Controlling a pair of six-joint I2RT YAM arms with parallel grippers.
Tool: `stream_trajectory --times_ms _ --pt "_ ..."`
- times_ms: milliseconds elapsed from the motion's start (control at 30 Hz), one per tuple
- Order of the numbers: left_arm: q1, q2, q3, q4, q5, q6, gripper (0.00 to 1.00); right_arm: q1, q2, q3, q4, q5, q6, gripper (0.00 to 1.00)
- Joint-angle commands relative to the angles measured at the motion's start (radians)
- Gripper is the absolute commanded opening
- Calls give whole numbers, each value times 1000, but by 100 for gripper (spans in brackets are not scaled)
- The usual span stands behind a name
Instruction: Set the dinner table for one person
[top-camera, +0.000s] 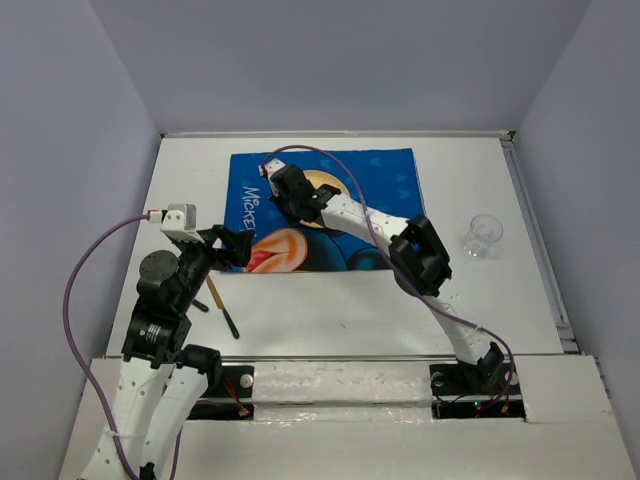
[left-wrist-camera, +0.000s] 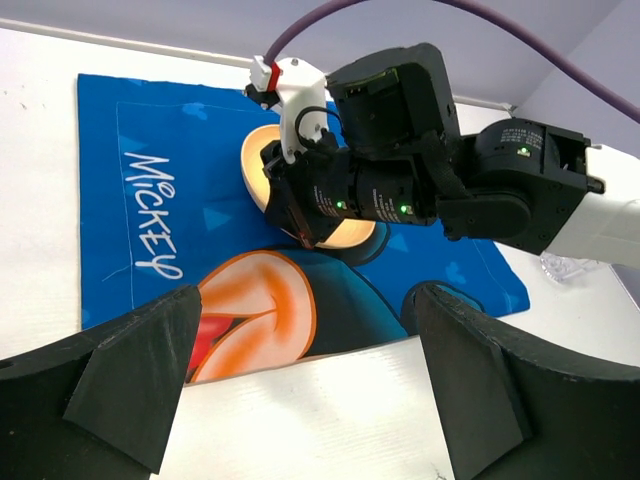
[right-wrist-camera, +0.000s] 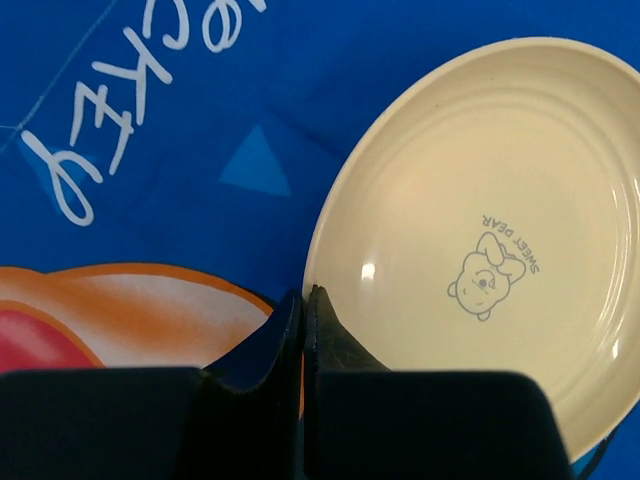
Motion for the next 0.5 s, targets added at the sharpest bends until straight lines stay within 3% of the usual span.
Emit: stream_trajectory --times_ms 0,167,467 --pt "-4 -19 11 27 -10 14 99 4 -81 -44 -15 53 -45 0" --pt "-3 -19 11 31 -10 11 99 4 -110 -56 -38 76 -85 0" --pt "-1 -34 6 33 -19 10 99 4 -87 -104 -21 -9 2 3"
